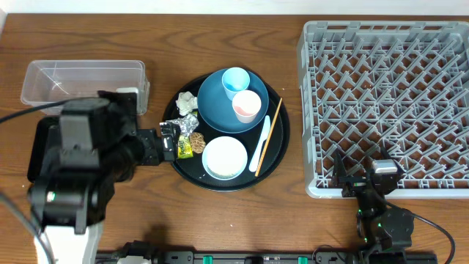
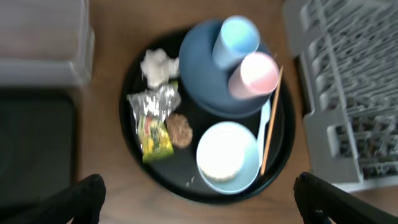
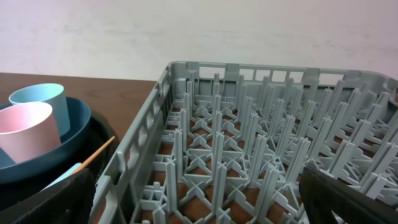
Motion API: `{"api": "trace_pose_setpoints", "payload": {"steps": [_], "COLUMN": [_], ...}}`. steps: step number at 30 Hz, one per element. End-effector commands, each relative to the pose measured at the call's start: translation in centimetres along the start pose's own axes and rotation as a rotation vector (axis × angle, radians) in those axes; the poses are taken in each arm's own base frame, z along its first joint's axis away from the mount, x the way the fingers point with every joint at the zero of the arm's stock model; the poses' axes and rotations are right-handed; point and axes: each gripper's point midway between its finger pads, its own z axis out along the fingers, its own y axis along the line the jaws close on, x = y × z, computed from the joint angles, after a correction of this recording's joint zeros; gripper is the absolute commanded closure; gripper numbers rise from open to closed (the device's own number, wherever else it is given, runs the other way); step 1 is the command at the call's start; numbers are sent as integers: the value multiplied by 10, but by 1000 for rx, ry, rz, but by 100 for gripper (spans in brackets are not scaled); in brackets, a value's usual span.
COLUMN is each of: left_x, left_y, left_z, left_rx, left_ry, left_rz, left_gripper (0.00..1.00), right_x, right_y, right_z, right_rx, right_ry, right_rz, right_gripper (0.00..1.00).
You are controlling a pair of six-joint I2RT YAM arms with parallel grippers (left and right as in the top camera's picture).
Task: Sort waste into correct bins and load items into the dishwasher rack
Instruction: 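Reach the left gripper to the foil wrapper on the tray and grasp it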
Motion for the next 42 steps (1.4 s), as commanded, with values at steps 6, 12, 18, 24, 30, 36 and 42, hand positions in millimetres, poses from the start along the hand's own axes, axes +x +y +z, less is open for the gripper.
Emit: {"api": "trace_pose_setpoints", "payload": {"steps": [6, 12, 18, 24, 30, 36, 42], "left_x": [11, 22, 44, 58, 67, 72, 75], "left_y": [10, 18, 43, 61, 70, 78, 84], "left_z": [24, 48, 80, 110, 138, 163, 185], "left_rx": [-30, -59, -172, -240, -258, -267, -270], "left_ry": [137, 236, 368, 477, 546, 580, 594], "left_rz": [-22, -154, -229, -251, -263, -269, -272], "left_gripper": [2, 20, 39, 51, 51, 51, 51], "right_x": [1, 1, 1, 1, 1, 1, 1], "right_y": [0, 0, 0, 0, 0, 0, 0], "right_z": [0, 0, 0, 0, 0, 0, 0], "right_rx": [5, 5, 5, 5, 5, 5, 5], "right_ry": [1, 1, 1, 1, 1, 1, 1], "right_rz": [-8, -8, -8, -8, -8, -8, -8], "right_gripper": [1, 1, 1, 1, 1, 1, 1]}}
